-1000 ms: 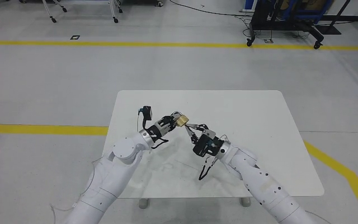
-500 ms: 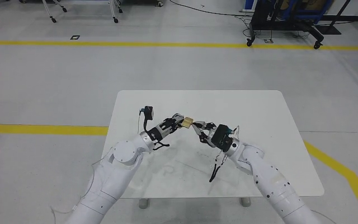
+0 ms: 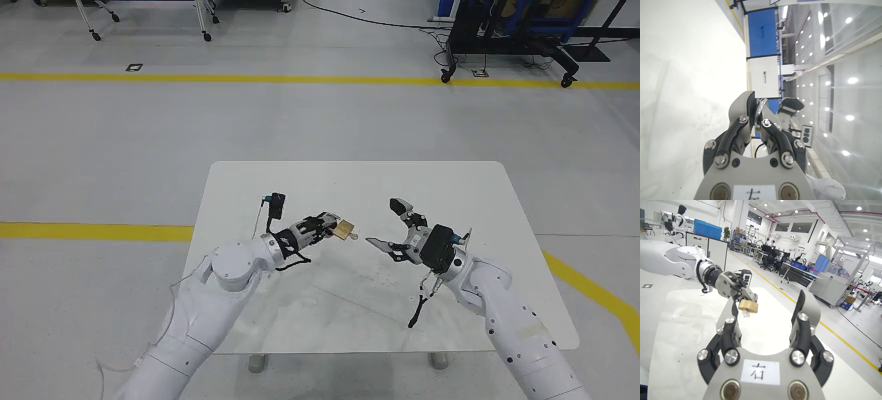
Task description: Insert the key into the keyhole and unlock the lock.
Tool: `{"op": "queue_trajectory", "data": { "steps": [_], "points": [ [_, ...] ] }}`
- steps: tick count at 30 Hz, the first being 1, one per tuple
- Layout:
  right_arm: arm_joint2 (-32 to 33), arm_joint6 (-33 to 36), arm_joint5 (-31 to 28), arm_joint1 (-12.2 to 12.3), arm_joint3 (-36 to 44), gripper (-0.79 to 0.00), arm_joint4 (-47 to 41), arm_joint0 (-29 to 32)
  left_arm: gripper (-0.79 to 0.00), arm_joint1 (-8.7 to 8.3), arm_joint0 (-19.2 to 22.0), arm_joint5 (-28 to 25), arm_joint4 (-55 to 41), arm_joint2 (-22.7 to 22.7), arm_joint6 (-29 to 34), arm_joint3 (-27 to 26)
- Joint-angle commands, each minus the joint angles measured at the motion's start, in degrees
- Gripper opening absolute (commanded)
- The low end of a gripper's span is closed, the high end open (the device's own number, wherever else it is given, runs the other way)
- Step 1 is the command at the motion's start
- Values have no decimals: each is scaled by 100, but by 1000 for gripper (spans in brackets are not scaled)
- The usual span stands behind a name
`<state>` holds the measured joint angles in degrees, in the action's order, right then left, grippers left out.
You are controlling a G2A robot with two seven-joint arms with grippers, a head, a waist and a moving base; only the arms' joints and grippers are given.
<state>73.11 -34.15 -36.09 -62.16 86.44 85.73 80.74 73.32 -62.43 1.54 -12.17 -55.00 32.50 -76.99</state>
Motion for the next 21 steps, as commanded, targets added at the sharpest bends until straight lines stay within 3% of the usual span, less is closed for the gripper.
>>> {"op": "queue_trajectory", "data": {
  "steps": [1,10,11,12,14,15,18,21],
  "points": [
    [-15,4,6,-2,-4,0,2,-6,-785,59,164,348,454,332,-80,14],
    [-15,4,6,-2,-4,0,2,-6,-779,452,917,837,1212,1439,-250,867],
    [-15,4,6,-2,-4,0,2,-6,-548,497,994,922,1250,1530,-222,988],
    [-15,4,6,-2,-4,0,2,-6,-431,540,1075,993,1309,1618,-203,1091],
    [-15,4,6,-2,-4,0,2,-6,-92,622,1190,1092,1383,1774,-148,1278],
    [-15,4,6,-2,-4,0,2,-6,0,660,1245,1150,1348,1824,-62,1345],
    [-15,4,6,-2,-4,0,2,-6,0,743,1348,1256,1328,1910,19,1517],
    [-15,4,6,-2,-4,0,2,-6,0,783,1382,1449,1341,1830,-305,1578]
  ]
}}
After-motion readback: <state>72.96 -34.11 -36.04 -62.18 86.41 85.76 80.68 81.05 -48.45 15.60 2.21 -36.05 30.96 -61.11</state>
